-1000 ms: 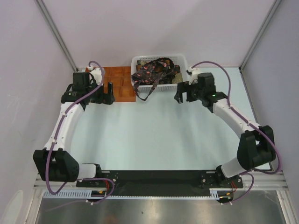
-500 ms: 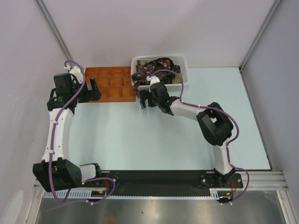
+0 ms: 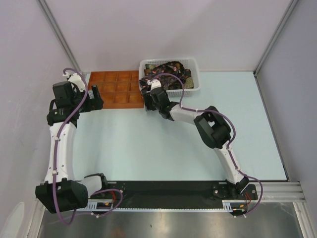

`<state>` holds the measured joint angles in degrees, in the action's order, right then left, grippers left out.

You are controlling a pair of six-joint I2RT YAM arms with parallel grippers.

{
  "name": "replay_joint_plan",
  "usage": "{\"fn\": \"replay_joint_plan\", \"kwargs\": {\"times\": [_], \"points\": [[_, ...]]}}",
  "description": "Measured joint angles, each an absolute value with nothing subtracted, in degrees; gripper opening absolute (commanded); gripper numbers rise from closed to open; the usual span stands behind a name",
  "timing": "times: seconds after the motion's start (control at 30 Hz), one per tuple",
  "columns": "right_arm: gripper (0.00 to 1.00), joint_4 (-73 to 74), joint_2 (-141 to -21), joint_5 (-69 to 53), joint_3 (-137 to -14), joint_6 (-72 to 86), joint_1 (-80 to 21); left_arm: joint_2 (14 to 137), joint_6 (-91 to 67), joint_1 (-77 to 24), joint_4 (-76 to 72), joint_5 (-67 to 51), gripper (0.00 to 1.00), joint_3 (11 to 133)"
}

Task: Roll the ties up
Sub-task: Pick up the tie from the bin.

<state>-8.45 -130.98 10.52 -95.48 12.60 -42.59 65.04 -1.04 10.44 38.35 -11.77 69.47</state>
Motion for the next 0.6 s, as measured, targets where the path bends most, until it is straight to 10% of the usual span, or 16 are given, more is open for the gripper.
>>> {"fn": "replay_joint_plan", "kwargs": {"times": [0.1,0.6], "points": [[0.03,-7.9,-131.0,10.6,-95.8,10.5,-42.5,65.0,-1.0,10.5,38.3,-11.8,1.00,69.5],[0.00,34.3,-91.3,-22.0,-88.9,-16.0,-36.4,68.8,4.1,10.7,32.1,-28.2,0.99,69.3]]}}
